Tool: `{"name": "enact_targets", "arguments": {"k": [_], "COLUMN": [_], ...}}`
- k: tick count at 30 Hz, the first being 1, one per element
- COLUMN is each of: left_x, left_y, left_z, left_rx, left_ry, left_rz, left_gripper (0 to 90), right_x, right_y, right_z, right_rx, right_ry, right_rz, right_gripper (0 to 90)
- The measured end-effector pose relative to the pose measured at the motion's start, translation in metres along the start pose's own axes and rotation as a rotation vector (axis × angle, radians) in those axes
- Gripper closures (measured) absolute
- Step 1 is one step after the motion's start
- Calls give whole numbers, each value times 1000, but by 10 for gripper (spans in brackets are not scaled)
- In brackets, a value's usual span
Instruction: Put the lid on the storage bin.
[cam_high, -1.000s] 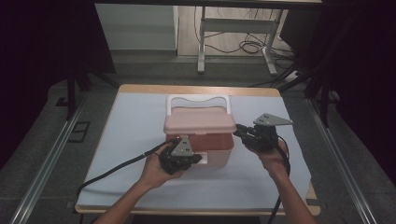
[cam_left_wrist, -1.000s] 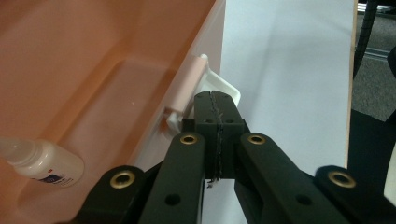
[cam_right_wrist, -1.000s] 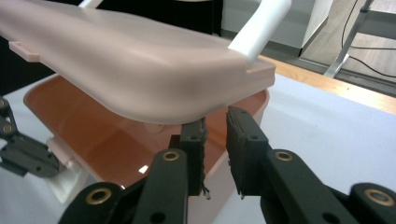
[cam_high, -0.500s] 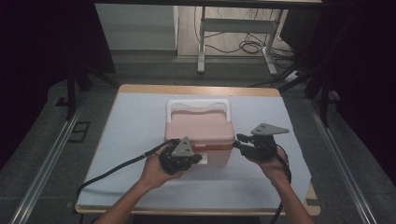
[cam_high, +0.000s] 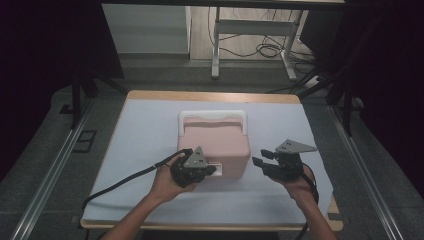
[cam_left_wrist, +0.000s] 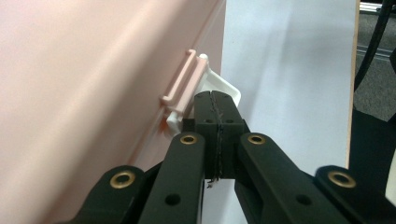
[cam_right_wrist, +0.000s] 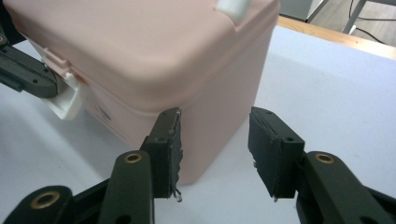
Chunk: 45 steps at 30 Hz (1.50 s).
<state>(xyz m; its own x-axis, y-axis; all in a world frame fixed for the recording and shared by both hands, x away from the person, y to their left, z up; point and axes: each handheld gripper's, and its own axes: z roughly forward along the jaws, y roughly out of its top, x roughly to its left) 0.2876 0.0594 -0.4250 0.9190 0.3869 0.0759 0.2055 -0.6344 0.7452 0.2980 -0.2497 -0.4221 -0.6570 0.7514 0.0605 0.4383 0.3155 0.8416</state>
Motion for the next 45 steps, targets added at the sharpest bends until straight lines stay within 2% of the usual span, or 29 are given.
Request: {"name": "enact_targets", "arguments": {"k": [5,17,27,30,35,40,45], "left_x": [0,1,2,3,4,4,7], "left_y": [0,1,1,2,2,3,-1], "left_z": [0,0,-1,-2,-3,-14,-28], "left_rx": [-1,-1,-5,-23,-21,-62,-104], "left_ry": [-1,-2,-9,-26,-34,-18,1], "left_rz": [-4,-8,-17,-35,-25,-31,-56], "left_gripper": [900,900,898,856,828,798,768], "right_x": [-3,-2,-5,-8,-10,-10,-9], "right_y": [-4,-5,-12,-15,-18,-18,-20], "right_z": [-3,2,4,4,5,6,6], "right_rx": [-8,-28,-17,-21,-24,-24,-24], "right_ry": [4,36,34,29,25,28,22], "right_rz": [12,-6,-12,3,12,4,-1], "right_gripper": [534,528,506,505,500,497,492]}}
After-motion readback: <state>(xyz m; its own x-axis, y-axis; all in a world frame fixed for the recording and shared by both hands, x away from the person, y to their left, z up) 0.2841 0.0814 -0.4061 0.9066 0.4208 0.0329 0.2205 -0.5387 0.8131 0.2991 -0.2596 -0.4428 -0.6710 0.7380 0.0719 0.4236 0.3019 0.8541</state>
